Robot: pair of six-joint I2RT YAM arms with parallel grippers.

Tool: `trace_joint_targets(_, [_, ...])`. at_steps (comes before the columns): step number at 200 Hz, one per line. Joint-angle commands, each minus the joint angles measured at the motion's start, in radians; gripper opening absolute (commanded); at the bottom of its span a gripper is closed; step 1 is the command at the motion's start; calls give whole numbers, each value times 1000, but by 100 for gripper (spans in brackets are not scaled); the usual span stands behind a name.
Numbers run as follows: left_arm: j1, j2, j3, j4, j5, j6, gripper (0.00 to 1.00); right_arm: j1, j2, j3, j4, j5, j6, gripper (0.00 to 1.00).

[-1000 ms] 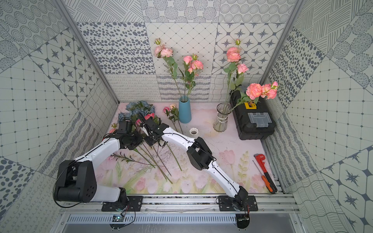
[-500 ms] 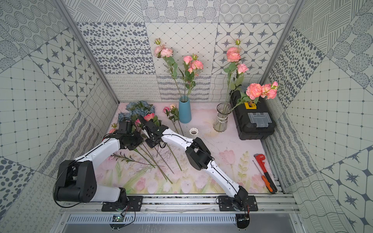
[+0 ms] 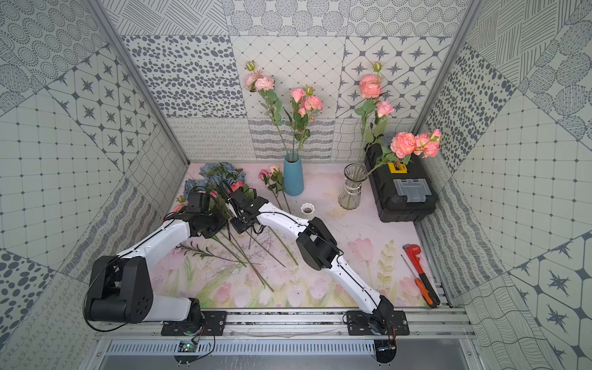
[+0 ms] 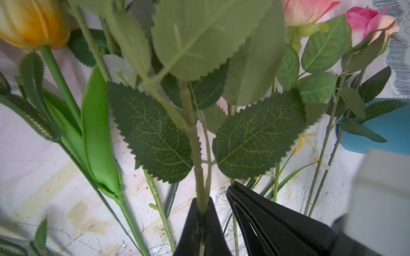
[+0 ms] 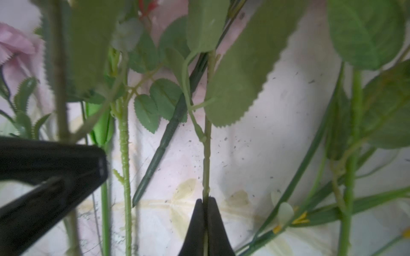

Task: Place the pink flowers into the vase
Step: Pick up the flower at the center of the board, then place the flower at the center of the board.

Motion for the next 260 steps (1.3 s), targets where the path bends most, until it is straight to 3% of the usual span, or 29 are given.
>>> trace_joint_targets(1, [7,-21,7,2,-8,12,5,3,-117,12,29,55,35,0])
trace_joint_targets(37, [6,-38,20,-4,14,2,5,-23,-126,98,-56,127,49,0])
trace_joint_targets(87, [-5,-42,51,-33,21,12,5,-134,-93,136,-109,232,81,0])
trace_joint_targets(131, [-8,-49,57,-41,31,17,5,-206,21,255,-141,297,78,0])
trace_joint_targets(147, [-8,-50,58,-43,29,17,5,-221,65,308,-155,300,67,6])
trace_joint_targets(168, [-7,-45,58,-43,26,20,5,-227,101,360,-178,302,50,25])
trace_joint_targets(189, [-8,-46,58,-41,24,21,6,-225,84,342,-174,287,46,39])
trace_joint_targets(227, [-9,-56,60,-37,39,25,5,-193,-33,195,-109,234,18,39])
trace_joint_targets(260, [-16,-78,64,-23,65,37,5,-157,-186,24,-22,83,19,39])
